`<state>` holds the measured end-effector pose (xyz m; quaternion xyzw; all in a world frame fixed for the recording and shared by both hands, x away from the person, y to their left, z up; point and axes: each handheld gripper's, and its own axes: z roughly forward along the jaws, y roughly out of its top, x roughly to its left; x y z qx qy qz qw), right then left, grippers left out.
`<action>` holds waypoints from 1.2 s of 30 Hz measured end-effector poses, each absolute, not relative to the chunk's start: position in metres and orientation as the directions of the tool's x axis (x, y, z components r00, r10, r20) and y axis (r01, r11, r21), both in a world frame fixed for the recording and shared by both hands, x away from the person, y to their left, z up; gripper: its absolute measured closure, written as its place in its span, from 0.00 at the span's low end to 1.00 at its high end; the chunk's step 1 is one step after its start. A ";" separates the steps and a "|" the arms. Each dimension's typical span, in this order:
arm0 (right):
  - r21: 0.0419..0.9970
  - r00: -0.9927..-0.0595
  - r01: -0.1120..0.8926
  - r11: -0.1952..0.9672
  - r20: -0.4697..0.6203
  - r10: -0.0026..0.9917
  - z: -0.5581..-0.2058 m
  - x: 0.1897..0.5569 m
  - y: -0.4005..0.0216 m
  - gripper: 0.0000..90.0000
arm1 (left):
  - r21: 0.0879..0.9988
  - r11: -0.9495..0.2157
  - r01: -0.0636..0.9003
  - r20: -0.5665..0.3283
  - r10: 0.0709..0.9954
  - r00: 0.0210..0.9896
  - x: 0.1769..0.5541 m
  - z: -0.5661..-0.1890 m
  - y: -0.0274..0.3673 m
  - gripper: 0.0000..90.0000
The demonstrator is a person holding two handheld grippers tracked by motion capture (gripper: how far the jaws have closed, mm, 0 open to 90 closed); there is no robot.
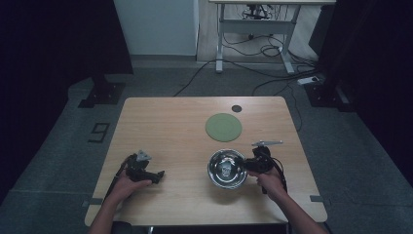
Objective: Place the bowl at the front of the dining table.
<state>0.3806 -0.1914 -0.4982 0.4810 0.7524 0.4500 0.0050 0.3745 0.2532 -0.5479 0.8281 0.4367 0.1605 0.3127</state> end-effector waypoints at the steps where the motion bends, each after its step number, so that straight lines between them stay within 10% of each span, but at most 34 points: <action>1: 0.683 -0.535 0.719 0.128 0.427 0.729 -0.498 0.381 -0.192 0.95 | 0.658 -0.423 0.623 -0.007 0.824 0.567 0.375 -0.548 0.253 0.00; 36: 0.702 -0.445 0.712 0.015 0.435 0.783 -0.479 0.415 -0.214 0.95 | 0.659 -0.427 0.619 -0.008 0.819 0.573 0.375 -0.548 0.253 0.00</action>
